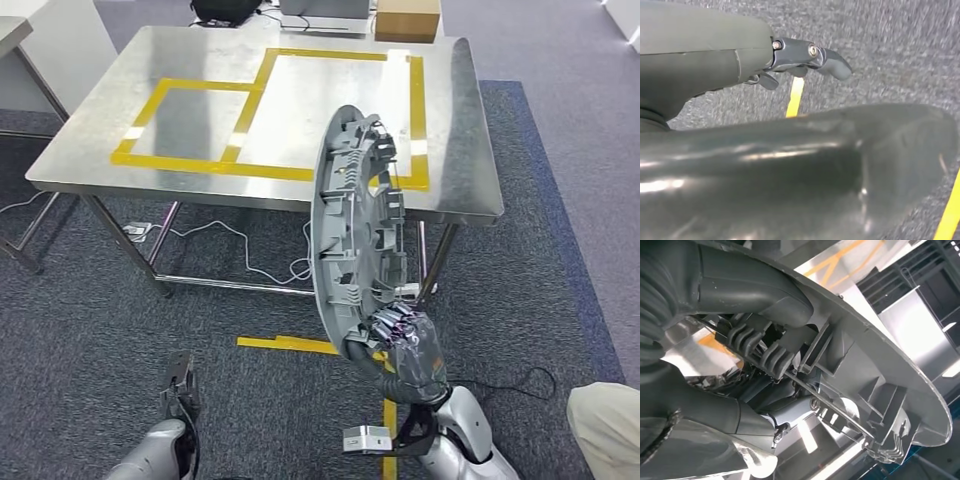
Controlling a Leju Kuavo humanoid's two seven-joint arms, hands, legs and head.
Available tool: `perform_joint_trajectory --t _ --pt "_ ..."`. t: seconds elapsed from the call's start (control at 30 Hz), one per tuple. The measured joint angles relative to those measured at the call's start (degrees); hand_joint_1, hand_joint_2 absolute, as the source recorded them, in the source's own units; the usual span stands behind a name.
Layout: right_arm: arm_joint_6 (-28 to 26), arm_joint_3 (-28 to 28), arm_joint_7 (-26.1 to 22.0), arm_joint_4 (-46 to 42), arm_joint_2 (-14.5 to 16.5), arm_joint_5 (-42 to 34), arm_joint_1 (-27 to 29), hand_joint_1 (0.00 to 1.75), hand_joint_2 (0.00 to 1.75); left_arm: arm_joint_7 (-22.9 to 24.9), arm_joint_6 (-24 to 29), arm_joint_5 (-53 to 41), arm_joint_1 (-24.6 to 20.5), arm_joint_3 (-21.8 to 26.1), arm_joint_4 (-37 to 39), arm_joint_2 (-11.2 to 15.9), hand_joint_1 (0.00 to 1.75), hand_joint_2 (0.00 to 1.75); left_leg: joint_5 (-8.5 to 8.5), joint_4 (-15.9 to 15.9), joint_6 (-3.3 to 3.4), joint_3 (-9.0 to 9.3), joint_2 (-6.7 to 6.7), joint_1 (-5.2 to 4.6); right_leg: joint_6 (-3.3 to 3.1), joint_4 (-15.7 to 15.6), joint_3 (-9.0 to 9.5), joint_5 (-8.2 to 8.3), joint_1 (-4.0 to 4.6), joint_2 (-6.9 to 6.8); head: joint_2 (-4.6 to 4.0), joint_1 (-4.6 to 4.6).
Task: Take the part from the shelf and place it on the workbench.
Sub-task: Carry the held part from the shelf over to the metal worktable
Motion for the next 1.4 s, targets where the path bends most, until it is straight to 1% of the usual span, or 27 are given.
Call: perform_joint_trajectory --t 0.07,0.1,0.13,0.23,0.27,0.3,0.37,0.43,0.47,0.53,0.57,0.6,0.63,0.67,0.73,0.8,0.9,0.93,1.0,1.07,1.1,1.13,1.17,1.23,1.27,1.3,1.4 --pt "-0.01 0.57 0.34 0.43 0.1 -0.13 -0.23 1.75 1.75 0.18 0.56 0.05 0.08 0.1 0.0 0.26 0.0 0.0 -2.99 7.13 -0.94 -3.03 0.05 0.87 -0.02 0.02 -0.07 0.03 -0.14 -0.15 0.0 -0.07" --pt "-0.01 0.8 0.45 0.64 0.1 -0.22 -0.3 1.75 1.75 0.36 0.87 0.05 0.11 0.13 0.0 0.33 0.0 0.0 -3.19 8.82 -1.31 -3.68 0.07 1.26 0.03 0.04 -0.09 0.05 -0.23 -0.18 0.0 -0.06" --pt "-0.02 0.99 0.51 0.84 0.11 -0.34 -0.37 1.75 1.75 0.57 1.19 0.05 0.08 0.13 0.0 0.37 0.0 0.0 -2.24 8.26 -1.63 -3.32 0.08 1.6 0.13 0.06 -0.09 0.06 -0.38 -0.19 0.0 -0.06" --pt "-0.04 1.4 0.53 1.18 0.14 -0.69 -0.63 1.75 1.75 1.03 2.2 0.06 -0.43 0.14 0.0 0.29 0.0 0.0 3.23 -2.54 -2.29 1.85 0.09 2.25 0.98 0.26 -0.17 0.04 -0.79 -0.07 0.0 -0.16" --pt "-0.05 1.52 0.54 1.23 0.15 -0.79 -0.76 1.75 1.75 1.1 2.53 0.15 -0.65 0.16 0.0 0.22 0.0 0.0 4.03 -5.34 -2.16 3.08 0.08 2.26 1.42 0.35 -0.37 0.1 -0.76 0.0 0.0 -0.21" --pt "-0.05 1.63 0.55 1.28 0.15 -0.86 -0.88 1.75 1.75 1.12 2.87 0.28 -0.78 0.2 0.0 0.14 0.0 0.0 4.11 -6.67 -1.87 3.52 0.06 2.18 1.82 0.39 -0.6 0.19 -0.68 0.06 0.0 -0.25" --pt "-0.08 1.86 0.58 1.4 0.15 -1.04 -1.06 1.75 1.75 1.1 3.6 0.74 -0.86 0.46 0.0 -0.01 0.0 0.0 3.96 -6.95 -0.82 3.32 0.05 2.0 2.59 0.26 -0.89 0.43 -0.67 0.08 0.0 -0.27" --pt "-0.1 2.13 0.59 1.53 0.15 -1.27 -1.15 1.75 1.75 0.99 4.26 1.21 -0.92 0.89 0.0 -0.16 0.0 0.0 4.24 -7.18 0.27 3.26 0.07 2.05 3.1 1.28 -1.6 -0.52 -0.82 0.09 0.0 -0.21" --pt "-0.11 2.26 0.58 1.56 0.15 -1.37 -1.19 1.75 1.75 0.94 4.48 1.38 -1.03 1.08 -0.01 -0.24 0.0 0.0 4.39 -7.33 0.79 3.25 0.08 2.08 3.22 3.32 -2.62 -1.81 -0.86 0.12 0.0 -0.1" --pt "-0.11 2.5 0.57 1.66 0.15 -1.49 -1.23 1.75 1.75 0.91 4.65 1.56 -1.16 1.34 -0.01 -0.36 0.0 0.0 4.5 -7.36 1.42 3.12 0.09 1.87 3.22 10.77 -6.13 -5.44 -0.86 0.18 0.0 0.08" --pt "-0.11 2.61 0.57 1.75 0.15 -1.52 -1.23 1.75 1.75 0.91 4.66 1.59 -1.14 1.46 -0.01 -0.39 0.0 0.0 4.53 -7.35 1.55 3.06 0.08 1.7 3.2 14.48 -7.87 -6.76 -0.83 0.19 0.0 0.12" --pt "-0.11 2.7 0.57 1.86 0.15 -1.55 -1.22 1.75 1.75 0.91 4.67 1.61 -1.11 1.56 0.0 -0.42 0.0 0.0 4.55 -7.33 1.6 3.03 0.07 1.53 3.13 16.68 -8.93 -7.16 -0.79 0.2 0.0 0.12" --pt "-0.11 2.78 0.57 1.96 0.15 -1.56 -1.22 1.75 1.75 0.91 4.67 1.62 -1.09 1.65 0.0 -0.44 0.0 0.0 4.55 -7.3 1.62 3.03 0.04 1.38 2.98 16.62 -8.92 -6.44 -0.72 0.2 0.0 0.13" --pt "-0.11 2.85 0.57 2.03 0.15 -1.58 -1.22 1.75 1.75 0.91 4.68 1.64 -1.09 1.69 0.0 -0.46 0.0 0.0 4.55 -7.28 1.62 3.06 -0.01 1.26 2.71 14.24 -7.75 -4.78 -0.62 0.2 0.0 0.13" --pt "-0.11 2.99 0.58 2.07 0.15 -1.61 -1.31 1.75 1.75 0.9 4.67 1.66 -1.17 1.81 0.0 -0.54 0.0 0.0 4.51 -7.19 1.52 3.05 -0.09 0.97 2.06 6.32 -3.61 -1.32 -0.32 0.17 0.0 0.12" --pt "-0.13 3.13 0.57 2.07 0.14 -1.73 -1.47 1.75 1.75 0.86 4.73 1.84 -1.26 2.04 0.0 -0.6 0.0 0.0 4.58 -7.01 1.2 2.75 -0.08 0.75 1.7 1.43 -1.07 -0.19 -0.05 0.16 0.0 0.05" --pt "-0.21 3.27 0.59 2.07 0.08 -2.11 -1.56 1.75 1.75 0.78 5.16 2.38 -1.37 2.49 0.0 -0.56 0.0 0.0 4.65 -6.88 0.46 2.47 -0.03 0.85 1.33 0.62 -0.88 -0.12 -0.03 0.24 0.0 0.05" --pt "-0.24 3.29 0.6 2.07 0.06 -2.34 -1.61 1.75 1.75 0.78 5.44 2.55 -1.48 2.62 0.0 -0.52 0.0 0.0 4.09 -6.26 0.13 2.23 0.0 0.9 1.09 0.47 -0.8 0.01 -0.16 0.2 0.0 -0.02" --pt "-0.27 3.31 0.6 2.07 -0.01 -2.93 -1.68 1.75 1.75 0.78 5.94 2.83 -1.79 2.89 0.0 -0.39 0.0 0.0 1.36 -1.91 -0.6 0.43 0.03 1.13 0.69 0.22 -0.64 0.19 -0.46 0.08 0.0 -0.19" --pt "-0.28 3.27 0.55 2.08 -0.17 -3.5 -1.68 1.75 1.75 0.85 6.28 2.95 -1.96 3.24 0.0 -0.29 0.0 0.0 -1.9 5.35 -1.15 -2.7 0.08 1.43 0.58 0.23 -0.64 0.19 -0.47 0.07 0.0 -0.3" --pt "-0.28 3.25 0.5 2.08 -0.28 -3.71 -1.62 1.75 1.75 0.95 6.46 2.99 -1.99 3.4 0.0 -0.24 0.0 0.0 -2.57 7.9 -1.3 -3.8 0.09 1.55 0.57 0.25 -0.63 0.18 -0.46 0.1 0.0 -0.29" --pt "-0.28 3.22 0.44 2.09 -0.4 -3.87 -1.56 1.75 1.75 1.08 6.65 3.01 -2.04 3.54 0.0 -0.22 0.0 0.0 -2.15 8.5 -1.35 -4.03 0.09 1.64 0.58 0.26 -0.61 0.17 -0.47 0.15 0.0 -0.31" --pt "-0.28 3.17 0.39 2.1 -0.5 -4.01 -1.5 1.75 1.75 1.26 6.83 3.03 -2.15 3.66 0.0 -0.22 0.0 0.0 -0.71 6.91 -1.33 -3.28 0.09 1.71 0.6 0.29 -0.56 0.16 -0.47 0.2 0.0 -0.31" --pt "-0.28 3.02 0.3 2.11 -0.65 -4.2 -1.47 1.75 1.75 1.58 7.12 3.15 -2.65 3.85 0.0 -0.22 0.0 0.0 3.1 -0.41 -1.13 0.16 0.09 1.74 0.81 0.34 -0.48 0.09 -0.44 0.26 0.0 -0.29" --pt "-0.29 2.92 0.25 2.11 -0.7 -4.31 -1.53 1.75 1.75 1.72 7.29 3.25 -2.99 3.94 0.0 -0.25 0.0 0.0 4.19 -3.79 -0.95 1.67 0.07 1.68 1.03 0.42 -0.54 0.06 -0.33 0.27 0.0 -0.28" --pt "-0.3 2.83 0.18 2.12 -0.76 -4.41 -1.61 1.75 1.75 1.85 7.47 3.36 -3.31 4.02 0.0 -0.33 0.0 0.0 4.61 -5.9 -0.74 2.55 0.04 1.6 1.32 0.44 -0.67 0.09 -0.23 0.27 0.0 -0.24" --pt "-0.31 2.66 -0.14 2.2 -0.87 -4.66 -1.79 1.75 1.75 2.05 7.92 3.73 -3.74 4.17 -0.01 -0.51 0.0 0.0 4.41 -6.88 0.19 2.66 0.01 1.49 2.27 0.27 -1.01 0.19 -0.17 0.25 0.0 -0.17"
